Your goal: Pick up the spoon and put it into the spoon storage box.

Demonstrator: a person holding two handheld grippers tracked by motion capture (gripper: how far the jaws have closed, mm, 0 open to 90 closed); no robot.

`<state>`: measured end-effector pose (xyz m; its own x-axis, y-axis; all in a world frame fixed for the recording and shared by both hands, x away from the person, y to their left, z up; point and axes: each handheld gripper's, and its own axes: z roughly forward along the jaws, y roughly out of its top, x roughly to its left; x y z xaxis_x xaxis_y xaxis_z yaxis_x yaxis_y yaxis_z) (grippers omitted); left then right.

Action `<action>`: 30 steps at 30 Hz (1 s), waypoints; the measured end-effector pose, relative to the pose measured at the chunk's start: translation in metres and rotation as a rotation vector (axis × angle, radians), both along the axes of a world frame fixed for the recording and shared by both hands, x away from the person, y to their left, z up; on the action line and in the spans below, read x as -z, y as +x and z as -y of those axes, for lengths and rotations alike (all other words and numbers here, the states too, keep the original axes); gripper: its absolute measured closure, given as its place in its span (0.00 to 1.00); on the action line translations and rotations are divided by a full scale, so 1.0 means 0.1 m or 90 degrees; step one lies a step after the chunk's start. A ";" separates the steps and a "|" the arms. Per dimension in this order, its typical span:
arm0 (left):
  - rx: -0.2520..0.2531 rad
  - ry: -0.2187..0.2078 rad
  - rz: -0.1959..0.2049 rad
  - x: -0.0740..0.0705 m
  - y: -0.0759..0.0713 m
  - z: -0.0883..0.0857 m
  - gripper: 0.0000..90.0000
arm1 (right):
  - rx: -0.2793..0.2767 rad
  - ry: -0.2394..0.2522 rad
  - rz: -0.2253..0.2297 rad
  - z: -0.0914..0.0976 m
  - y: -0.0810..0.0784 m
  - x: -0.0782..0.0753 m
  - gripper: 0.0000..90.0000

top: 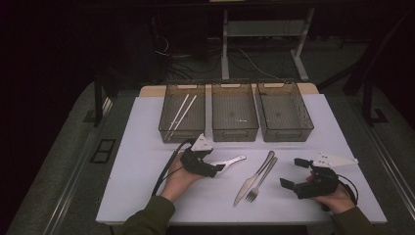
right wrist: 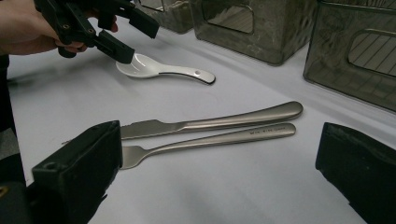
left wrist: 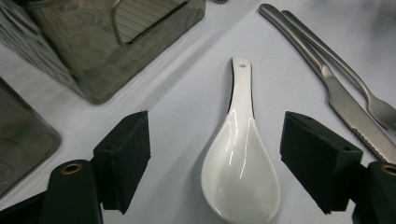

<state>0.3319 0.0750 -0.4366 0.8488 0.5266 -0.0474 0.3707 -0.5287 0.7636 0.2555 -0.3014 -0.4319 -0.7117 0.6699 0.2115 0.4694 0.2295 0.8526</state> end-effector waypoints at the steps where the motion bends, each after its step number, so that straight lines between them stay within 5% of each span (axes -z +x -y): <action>1: -0.001 0.000 0.000 0.01 0.00 0.00 0.27 | 0.000 0.000 -0.001 0.00 0.00 0.00 0.01; 30: 0.013 0.060 -0.009 0.11 0.02 0.05 0.32 | -0.001 -0.002 0.002 0.00 0.00 0.00 0.01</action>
<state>0.3337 0.0701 -0.4481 0.8589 0.5121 -0.0106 0.3697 -0.6054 0.7048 0.2554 -0.3012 -0.4320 -0.7137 0.6688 0.2082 0.4668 0.2326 0.8532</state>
